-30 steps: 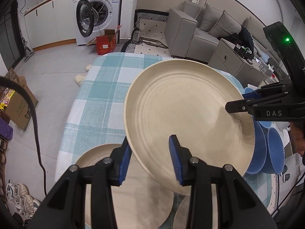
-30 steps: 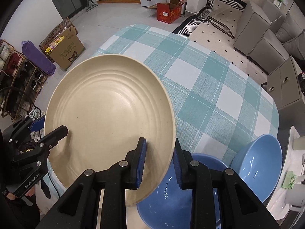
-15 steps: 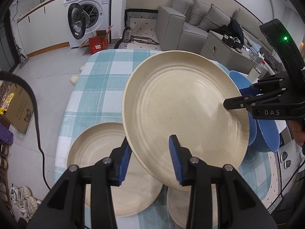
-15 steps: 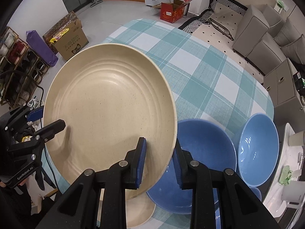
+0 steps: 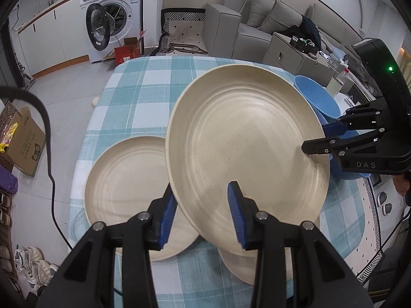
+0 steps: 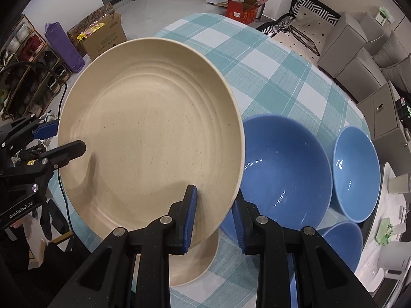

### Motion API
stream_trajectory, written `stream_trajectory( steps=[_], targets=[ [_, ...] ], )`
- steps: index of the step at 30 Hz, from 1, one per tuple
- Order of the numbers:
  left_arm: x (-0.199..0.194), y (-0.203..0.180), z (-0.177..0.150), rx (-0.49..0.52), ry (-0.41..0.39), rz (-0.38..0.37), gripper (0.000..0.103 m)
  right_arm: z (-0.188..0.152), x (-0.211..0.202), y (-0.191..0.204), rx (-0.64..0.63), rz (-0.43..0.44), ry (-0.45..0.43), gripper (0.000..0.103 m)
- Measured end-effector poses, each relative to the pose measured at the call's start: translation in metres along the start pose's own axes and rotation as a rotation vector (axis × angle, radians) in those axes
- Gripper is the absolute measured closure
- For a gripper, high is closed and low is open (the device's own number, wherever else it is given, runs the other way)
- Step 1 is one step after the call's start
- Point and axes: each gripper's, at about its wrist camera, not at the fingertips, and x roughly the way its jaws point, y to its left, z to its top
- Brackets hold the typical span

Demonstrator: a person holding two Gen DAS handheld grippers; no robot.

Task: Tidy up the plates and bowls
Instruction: 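Lift the cream plate with both grippers and carry it across the table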

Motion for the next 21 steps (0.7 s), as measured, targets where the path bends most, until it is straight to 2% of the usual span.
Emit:
stream_trajectory(
  steps=[13,21],
  targets=[
    [-0.005,-0.018,-0.038,0.043,0.010,0.001,0.065,-0.052,0.014,0.020,-0.004,-0.016,0.019,0.076],
    [-0.001,-0.023,-0.056,0.054,0.032,-0.008,0.065,-0.073,0.026,0.025,0.000,-0.008,0.035,0.076]
  ],
)
